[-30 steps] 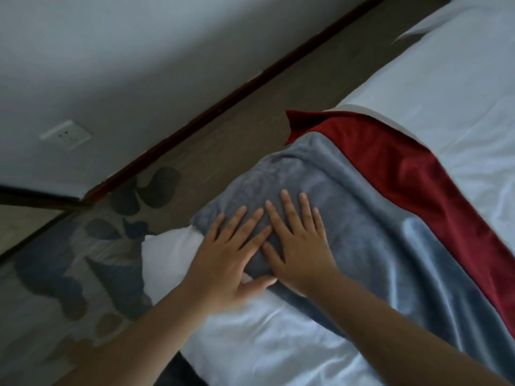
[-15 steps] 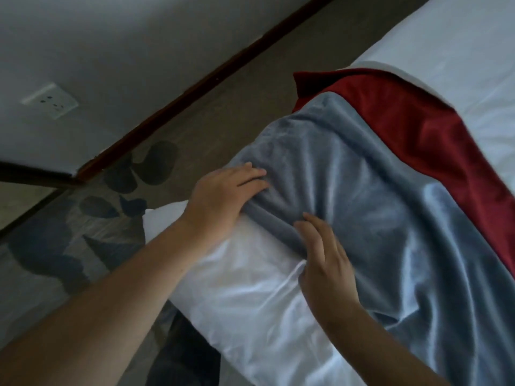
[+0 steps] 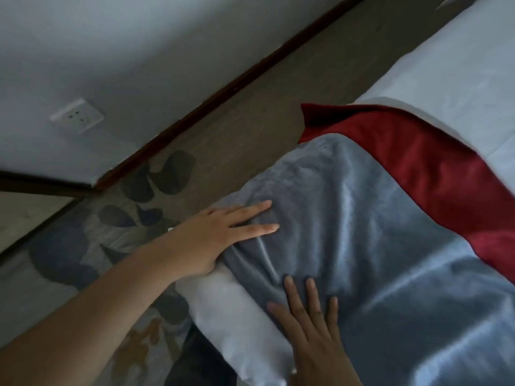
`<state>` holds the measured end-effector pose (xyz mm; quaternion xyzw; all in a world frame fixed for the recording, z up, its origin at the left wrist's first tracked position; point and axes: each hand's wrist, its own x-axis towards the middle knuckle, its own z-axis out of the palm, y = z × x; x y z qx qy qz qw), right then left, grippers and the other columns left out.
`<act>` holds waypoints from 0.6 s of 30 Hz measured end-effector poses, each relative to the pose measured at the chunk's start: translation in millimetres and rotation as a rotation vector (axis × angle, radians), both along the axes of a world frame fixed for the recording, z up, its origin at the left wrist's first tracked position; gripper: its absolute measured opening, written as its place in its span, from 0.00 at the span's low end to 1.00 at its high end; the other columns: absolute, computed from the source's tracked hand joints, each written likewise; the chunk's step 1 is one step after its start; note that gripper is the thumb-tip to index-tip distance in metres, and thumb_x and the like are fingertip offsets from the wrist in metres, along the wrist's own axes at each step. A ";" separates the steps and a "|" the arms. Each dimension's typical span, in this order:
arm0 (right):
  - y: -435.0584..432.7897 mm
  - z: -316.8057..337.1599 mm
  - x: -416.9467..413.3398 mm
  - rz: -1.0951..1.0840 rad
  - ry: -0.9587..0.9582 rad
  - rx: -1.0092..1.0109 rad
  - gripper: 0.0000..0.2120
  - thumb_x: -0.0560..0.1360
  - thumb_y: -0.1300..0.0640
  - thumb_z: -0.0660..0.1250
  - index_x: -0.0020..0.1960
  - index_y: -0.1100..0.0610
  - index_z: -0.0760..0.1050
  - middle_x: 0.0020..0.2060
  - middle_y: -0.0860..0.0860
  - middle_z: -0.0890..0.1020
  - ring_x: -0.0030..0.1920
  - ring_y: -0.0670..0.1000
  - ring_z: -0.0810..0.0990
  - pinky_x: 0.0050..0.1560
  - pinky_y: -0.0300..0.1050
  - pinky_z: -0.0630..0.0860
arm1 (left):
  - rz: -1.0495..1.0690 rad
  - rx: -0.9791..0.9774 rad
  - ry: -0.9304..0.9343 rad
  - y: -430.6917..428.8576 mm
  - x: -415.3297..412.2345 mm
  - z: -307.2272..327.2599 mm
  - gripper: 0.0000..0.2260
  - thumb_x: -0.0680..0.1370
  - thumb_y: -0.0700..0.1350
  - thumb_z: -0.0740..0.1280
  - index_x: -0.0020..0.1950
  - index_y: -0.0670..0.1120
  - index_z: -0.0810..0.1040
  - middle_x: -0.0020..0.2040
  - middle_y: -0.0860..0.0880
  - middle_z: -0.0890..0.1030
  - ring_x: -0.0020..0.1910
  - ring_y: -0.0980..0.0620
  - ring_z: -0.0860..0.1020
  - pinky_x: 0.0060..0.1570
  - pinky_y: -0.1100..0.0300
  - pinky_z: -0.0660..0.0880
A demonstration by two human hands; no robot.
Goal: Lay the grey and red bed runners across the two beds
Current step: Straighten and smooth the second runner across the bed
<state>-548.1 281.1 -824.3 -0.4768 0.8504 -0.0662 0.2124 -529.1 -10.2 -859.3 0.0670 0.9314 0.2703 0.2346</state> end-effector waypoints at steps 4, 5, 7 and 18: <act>-1.9 -2.0 -40.8 0.064 -0.139 -0.042 0.37 0.73 0.35 0.60 0.80 0.43 0.58 0.81 0.44 0.54 0.81 0.52 0.53 0.73 0.58 0.56 | 0.019 0.183 -0.266 -4.3 -16.3 2.9 0.49 0.77 0.45 0.73 0.76 0.77 0.39 0.79 0.69 0.33 0.80 0.60 0.38 0.77 0.53 0.44; -8.4 -3.7 -59.4 0.038 -0.146 -0.042 0.32 0.79 0.37 0.57 0.81 0.42 0.57 0.82 0.45 0.54 0.82 0.50 0.52 0.76 0.56 0.53 | 0.118 0.286 -0.357 -1.1 -22.8 4.8 0.45 0.78 0.51 0.71 0.75 0.76 0.39 0.81 0.67 0.36 0.80 0.61 0.37 0.78 0.55 0.41; -30.7 -7.7 -97.5 -0.036 -0.077 0.002 0.26 0.84 0.39 0.47 0.81 0.41 0.54 0.82 0.46 0.51 0.82 0.49 0.48 0.79 0.52 0.48 | 0.312 0.581 -0.407 9.9 -34.2 9.1 0.36 0.79 0.61 0.67 0.75 0.78 0.45 0.82 0.68 0.40 0.80 0.64 0.36 0.79 0.54 0.43; -144.2 -37.7 -281.9 -0.166 0.267 0.477 0.33 0.75 0.37 0.43 0.77 0.43 0.65 0.82 0.53 0.54 0.82 0.55 0.47 0.80 0.57 0.43 | 0.518 0.232 -0.084 60.3 -99.8 -24.9 0.39 0.76 0.77 0.53 0.78 0.70 0.33 0.82 0.61 0.36 0.83 0.51 0.43 0.80 0.43 0.50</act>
